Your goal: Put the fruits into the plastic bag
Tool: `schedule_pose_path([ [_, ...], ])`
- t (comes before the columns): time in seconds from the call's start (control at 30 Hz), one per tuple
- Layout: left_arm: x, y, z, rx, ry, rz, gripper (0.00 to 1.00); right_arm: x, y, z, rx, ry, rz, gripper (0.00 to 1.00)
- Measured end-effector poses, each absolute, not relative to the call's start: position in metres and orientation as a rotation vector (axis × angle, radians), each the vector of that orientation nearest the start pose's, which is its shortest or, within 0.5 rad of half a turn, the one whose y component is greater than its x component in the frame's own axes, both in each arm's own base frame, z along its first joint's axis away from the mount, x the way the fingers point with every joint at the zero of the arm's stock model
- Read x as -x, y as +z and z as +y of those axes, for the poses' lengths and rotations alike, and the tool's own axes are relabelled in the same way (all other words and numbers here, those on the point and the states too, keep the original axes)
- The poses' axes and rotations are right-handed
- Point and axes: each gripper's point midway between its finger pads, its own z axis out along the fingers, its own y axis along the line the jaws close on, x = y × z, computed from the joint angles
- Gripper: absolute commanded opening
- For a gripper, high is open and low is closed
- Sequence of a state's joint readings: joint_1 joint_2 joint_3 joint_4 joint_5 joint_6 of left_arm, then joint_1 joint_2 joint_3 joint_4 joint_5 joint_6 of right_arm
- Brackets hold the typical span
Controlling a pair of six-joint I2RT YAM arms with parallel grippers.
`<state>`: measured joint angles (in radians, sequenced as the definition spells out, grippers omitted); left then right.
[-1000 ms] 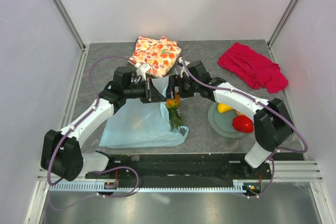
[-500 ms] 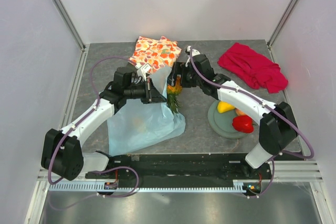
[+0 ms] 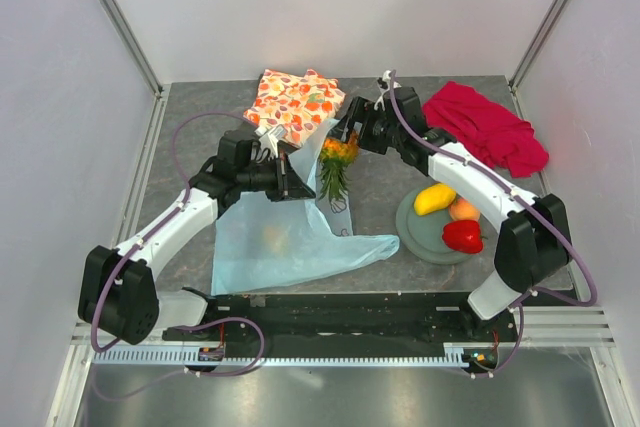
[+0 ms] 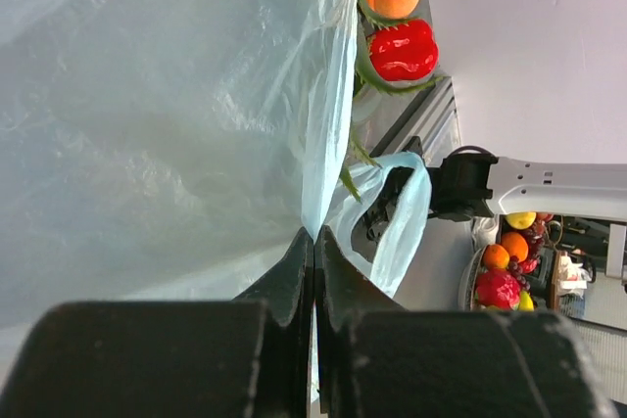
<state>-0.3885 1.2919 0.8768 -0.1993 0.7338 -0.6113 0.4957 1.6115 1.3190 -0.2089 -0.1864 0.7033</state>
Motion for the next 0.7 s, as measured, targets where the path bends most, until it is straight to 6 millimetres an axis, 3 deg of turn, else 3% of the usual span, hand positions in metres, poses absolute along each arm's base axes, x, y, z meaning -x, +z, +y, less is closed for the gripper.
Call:
schedule_pose_path([
  [0.2, -0.254, 0.186, -0.250, -0.192, -1.333, 2.327, 0.02, -0.384, 0.217, 0.293, -0.112, 0.952, 2.210, 0.00],
  [0.47, -0.271, 0.206, -0.256, -0.165, -1.354, 2.214, 0.02, -0.323, 0.161, 0.324, 0.003, 0.957, 2.383, 0.00],
  [0.7, -0.272, 0.203, -0.256, -0.099, -1.404, 2.180, 0.02, -0.318, 0.142, 0.333, -0.013, 0.997, 2.431, 0.00],
])
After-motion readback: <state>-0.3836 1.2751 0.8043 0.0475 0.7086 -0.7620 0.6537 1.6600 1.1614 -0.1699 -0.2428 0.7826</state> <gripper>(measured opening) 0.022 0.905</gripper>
